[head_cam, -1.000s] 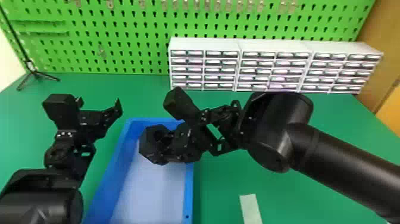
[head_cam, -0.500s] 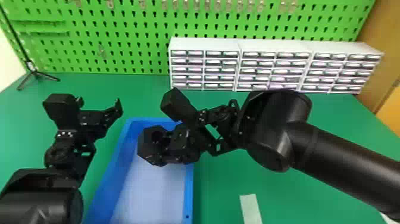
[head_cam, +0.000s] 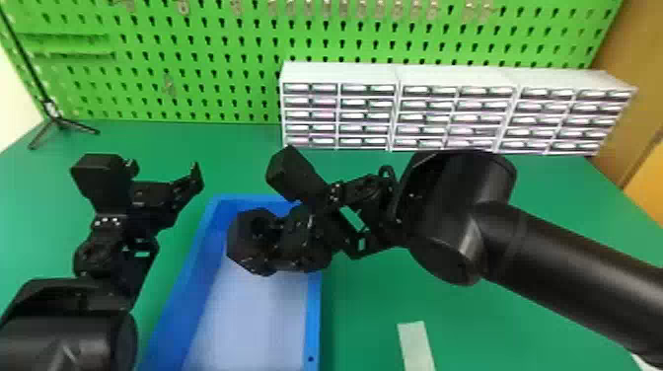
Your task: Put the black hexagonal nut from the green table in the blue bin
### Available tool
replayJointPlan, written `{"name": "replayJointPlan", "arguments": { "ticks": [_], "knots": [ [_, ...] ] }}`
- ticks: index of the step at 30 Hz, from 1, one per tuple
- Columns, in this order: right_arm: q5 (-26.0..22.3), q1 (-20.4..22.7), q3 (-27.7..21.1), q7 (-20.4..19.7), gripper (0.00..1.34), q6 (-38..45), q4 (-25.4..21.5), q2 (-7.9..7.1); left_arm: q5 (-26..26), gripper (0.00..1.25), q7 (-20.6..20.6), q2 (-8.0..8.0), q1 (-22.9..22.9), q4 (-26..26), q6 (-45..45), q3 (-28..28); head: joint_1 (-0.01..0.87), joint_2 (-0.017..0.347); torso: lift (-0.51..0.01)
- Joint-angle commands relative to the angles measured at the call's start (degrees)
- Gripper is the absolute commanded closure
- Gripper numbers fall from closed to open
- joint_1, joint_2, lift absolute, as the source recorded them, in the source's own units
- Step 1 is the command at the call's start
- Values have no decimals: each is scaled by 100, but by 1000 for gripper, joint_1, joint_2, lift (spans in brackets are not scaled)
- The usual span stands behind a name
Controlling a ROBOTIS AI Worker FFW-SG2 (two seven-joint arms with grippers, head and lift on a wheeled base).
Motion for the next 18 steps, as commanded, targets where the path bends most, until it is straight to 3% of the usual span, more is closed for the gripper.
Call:
{"name": "replayJointPlan", "arguments": {
  "ticks": [1, 5, 12, 18],
  "knots": [
    [0, 10, 0, 0, 1039, -20, 0, 0, 0, 179, -2, 0, 0, 0, 0, 0, 683, 28, -96],
    [9, 10, 0, 0, 751, -20, 0, 0, 0, 179, -2, 0, 0, 0, 9, 0, 683, 28, -96],
    [26, 10, 0, 0, 446, -28, 0, 9, 0, 179, -2, 9, 9, 0, 9, 0, 683, 28, -96],
    [35, 18, 0, 0, 344, -72, 0, 9, 0, 179, 7, 9, 0, 0, 9, -9, 683, 28, -96]
  ]
}}
